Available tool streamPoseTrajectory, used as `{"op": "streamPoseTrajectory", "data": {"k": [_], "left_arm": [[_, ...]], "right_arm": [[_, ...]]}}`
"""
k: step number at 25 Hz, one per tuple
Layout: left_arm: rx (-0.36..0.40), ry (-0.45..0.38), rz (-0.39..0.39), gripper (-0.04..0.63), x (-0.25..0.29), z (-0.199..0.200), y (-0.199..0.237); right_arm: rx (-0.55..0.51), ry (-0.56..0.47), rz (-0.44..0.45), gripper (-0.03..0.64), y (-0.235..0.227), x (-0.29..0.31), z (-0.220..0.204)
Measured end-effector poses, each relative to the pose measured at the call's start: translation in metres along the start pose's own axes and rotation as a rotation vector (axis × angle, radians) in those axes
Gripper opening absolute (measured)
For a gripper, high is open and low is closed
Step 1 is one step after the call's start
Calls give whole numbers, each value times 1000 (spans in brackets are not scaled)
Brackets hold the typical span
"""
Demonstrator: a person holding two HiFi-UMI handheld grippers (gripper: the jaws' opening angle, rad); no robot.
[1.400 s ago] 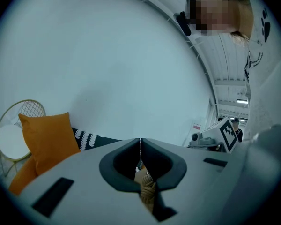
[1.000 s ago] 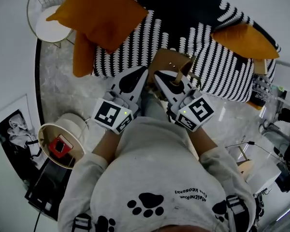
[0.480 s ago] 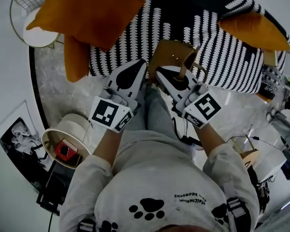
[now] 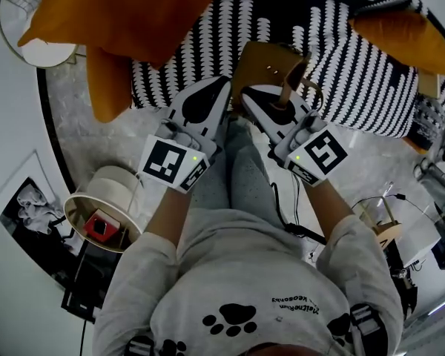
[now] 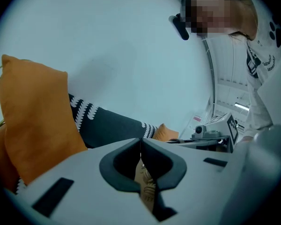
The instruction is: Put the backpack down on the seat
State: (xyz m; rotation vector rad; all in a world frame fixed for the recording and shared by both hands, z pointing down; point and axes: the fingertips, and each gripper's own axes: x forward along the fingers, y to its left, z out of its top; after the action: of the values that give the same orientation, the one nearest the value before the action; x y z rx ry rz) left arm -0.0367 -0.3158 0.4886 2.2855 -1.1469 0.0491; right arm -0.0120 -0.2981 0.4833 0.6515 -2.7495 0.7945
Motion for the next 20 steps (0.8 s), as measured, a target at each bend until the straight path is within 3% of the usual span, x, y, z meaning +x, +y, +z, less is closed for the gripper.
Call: {"op": "streamPoseTrajectory", "data": {"k": [20], "left_arm": [[-30, 83, -8, 20, 26, -67, 37]], "right_arm": [[8, 74, 29, 32, -38, 39, -66]]}}
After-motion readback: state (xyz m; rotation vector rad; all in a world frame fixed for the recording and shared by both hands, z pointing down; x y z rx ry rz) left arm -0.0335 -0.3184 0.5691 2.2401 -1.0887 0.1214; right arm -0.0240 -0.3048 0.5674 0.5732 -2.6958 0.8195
